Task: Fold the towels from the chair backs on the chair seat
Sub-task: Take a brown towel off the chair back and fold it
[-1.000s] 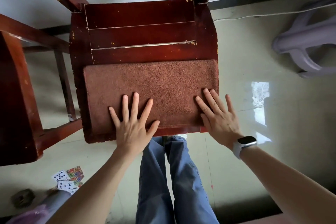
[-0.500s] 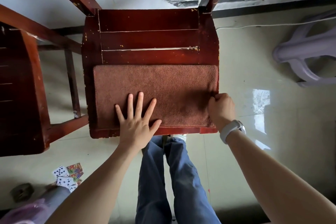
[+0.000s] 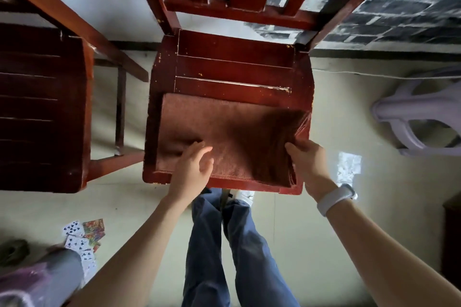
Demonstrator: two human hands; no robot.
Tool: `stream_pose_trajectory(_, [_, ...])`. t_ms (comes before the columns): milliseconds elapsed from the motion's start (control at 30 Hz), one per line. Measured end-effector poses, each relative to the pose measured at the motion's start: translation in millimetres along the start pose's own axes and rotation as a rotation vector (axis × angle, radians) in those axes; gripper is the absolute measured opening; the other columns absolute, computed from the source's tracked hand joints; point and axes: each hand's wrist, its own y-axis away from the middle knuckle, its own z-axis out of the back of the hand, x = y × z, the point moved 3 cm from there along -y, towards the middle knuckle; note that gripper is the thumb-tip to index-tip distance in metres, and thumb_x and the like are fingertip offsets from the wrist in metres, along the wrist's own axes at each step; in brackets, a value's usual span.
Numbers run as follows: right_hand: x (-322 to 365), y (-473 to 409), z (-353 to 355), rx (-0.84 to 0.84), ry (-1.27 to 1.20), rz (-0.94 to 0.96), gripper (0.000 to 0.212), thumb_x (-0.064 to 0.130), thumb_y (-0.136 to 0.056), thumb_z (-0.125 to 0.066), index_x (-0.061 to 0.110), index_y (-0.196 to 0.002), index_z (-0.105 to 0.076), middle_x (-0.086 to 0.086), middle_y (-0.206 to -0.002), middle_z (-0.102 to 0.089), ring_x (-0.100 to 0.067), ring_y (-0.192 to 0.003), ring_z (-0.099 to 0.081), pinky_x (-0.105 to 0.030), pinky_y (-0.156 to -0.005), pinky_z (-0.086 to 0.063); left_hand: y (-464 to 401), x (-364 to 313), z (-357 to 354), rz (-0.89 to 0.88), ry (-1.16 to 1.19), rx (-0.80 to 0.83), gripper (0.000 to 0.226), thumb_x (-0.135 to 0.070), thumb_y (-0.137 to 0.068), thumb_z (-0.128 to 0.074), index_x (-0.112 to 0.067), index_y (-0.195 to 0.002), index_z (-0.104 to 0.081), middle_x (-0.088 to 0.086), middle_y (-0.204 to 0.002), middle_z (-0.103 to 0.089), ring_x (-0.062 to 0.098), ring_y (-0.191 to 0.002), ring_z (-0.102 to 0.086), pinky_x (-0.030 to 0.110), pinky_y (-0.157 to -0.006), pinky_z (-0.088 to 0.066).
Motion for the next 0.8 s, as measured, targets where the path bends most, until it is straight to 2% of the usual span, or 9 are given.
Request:
stream_pose_trajectory(100, [28.9,12.9,-26.7,0.105,0.012,0.08,0.01,0.01,-0.083,-0.06,0.02,-0.081,-0.062,-0.008,-0.083,-0.066,-0.03,-0.078,-0.065,-0.043,-0.077,-0.056,7.3,8.1,17.0,0.292,0.425,-0.075,0.023,-0.01,-0.091,-0.051,-0.007,-0.113,-0.06,0.005,-0.117,-0.061,0.017,-0.113,-0.055,0.021,-0.094,-0.038])
stream_pose_trajectory(233, [65.8,31.5,-85.4,0.255,0.08,0.161,0.009,0.008,-0.085,-0.059,0.017,-0.087,-0.058,0.004,-0.072,-0.061,-0.021,-0.072,-0.063,-0.03,-0.067,-0.056,21.8,22.6,27.5,0.642,0.974,-0.087,0.02,-0.011,-0.095,-0.045,-0.011,-0.113,-0.054,0.01,-0.115,-0.059,0.022,-0.105,-0.058,0.033,-0.094,-0.046])
stream_pose_trajectory(367, [80.6,39.9,-147.5,0.356,0.143,0.179,0.007,0.006,-0.085,-0.056,0.01,-0.091,-0.057,0.005,-0.069,-0.059,-0.012,-0.061,-0.063,-0.02,-0.062,-0.056,30.2,37.0,26.0,0.768,1.325,-0.084,0.025,-0.017,-0.098,-0.036,-0.008,-0.117,-0.05,0.013,-0.119,-0.057,0.025,-0.105,-0.057,0.038,-0.097,-0.042])
stream_pose_trajectory(433, [84.7,40.6,-167.3,0.4,0.225,0.207,0.013,0.007,-0.086,-0.049,0.01,-0.094,-0.058,-0.001,-0.075,-0.064,-0.012,-0.063,-0.065,-0.026,-0.066,-0.058,29.9,43.8,23.0,0.797,1.416,-0.108,0.034,-0.027,-0.098,-0.037,-0.008,-0.124,-0.048,0.012,-0.12,-0.057,0.023,-0.102,-0.059,0.038,-0.095,-0.043])
stream_pose_trajectory(500, [91.2,39.3,-172.8,0.358,0.378,0.355,0.02,0.01,-0.086,-0.044,0.013,-0.097,-0.06,-0.007,-0.091,-0.065,-0.021,-0.083,-0.064,-0.039,-0.081,-0.055,27.8,48.8,19.6,0.781,1.359,-0.116,0.043,-0.032,-0.096,-0.041,-0.006,-0.13,-0.044,0.013,-0.122,-0.056,0.023,-0.102,-0.059,0.037,-0.094,-0.046])
stream_pose_trajectory(533, [95.2,36.2,-171.2,0.303,0.446,0.452,0.026,0.012,-0.087,-0.043,0.013,-0.106,-0.061,-0.009,-0.103,-0.064,-0.025,-0.095,-0.061,-0.039,-0.088,-0.05,26.5,49.9,18.7,0.754,1.256,-0.113,0.043,-0.031,-0.095,-0.045,-0.005,-0.13,-0.045,0.013,-0.122,-0.056,0.023,-0.102,-0.06,0.035,-0.092,-0.048])
stream_pose_trajectory(633, [111.5,18.9,-162.2,0.112,0.736,0.74,0.036,0.022,-0.092,-0.042,0.018,-0.126,-0.051,-0.005,-0.128,-0.051,-0.027,-0.119,-0.042,-0.042,-0.1,-0.03,22.4,50.2,20.5,0.617,0.858,-0.213,0.032,-0.025,-0.09,-0.056,-0.004,-0.113,-0.06,0.008,-0.099,-0.066,0.021,-0.088,-0.064,0.039,-0.085,-0.054])
stream_pose_trajectory(733, [123.0,-5.3,-165.8,0.108,1.001,0.773,0.042,0.027,-0.092,-0.039,0.017,-0.133,-0.042,-0.006,-0.135,-0.043,-0.028,-0.126,-0.033,-0.05,-0.103,-0.024,18.1,50.8,23.0,0.533,0.476,-0.291,0.028,-0.021,-0.089,-0.057,-0.003,-0.11,-0.064,0.014,-0.103,-0.069,0.028,-0.096,-0.064,0.035,-0.088,-0.049])
stream_pose_trajectory(800, [131.0,-17.2,-171.2,0.141,1.07,0.694,0.04,0.028,-0.092,-0.038,0.016,-0.13,-0.046,-0.008,-0.133,-0.045,-0.028,-0.126,-0.033,-0.049,-0.103,-0.023,19.0,50.0,23.7,0.51,0.373,-0.326,0.028,-0.018,-0.092,-0.053,-0.003,-0.114,-0.062,0.015,-0.109,-0.068,0.029,-0.101,-0.063,0.032,-0.089,-0.046])
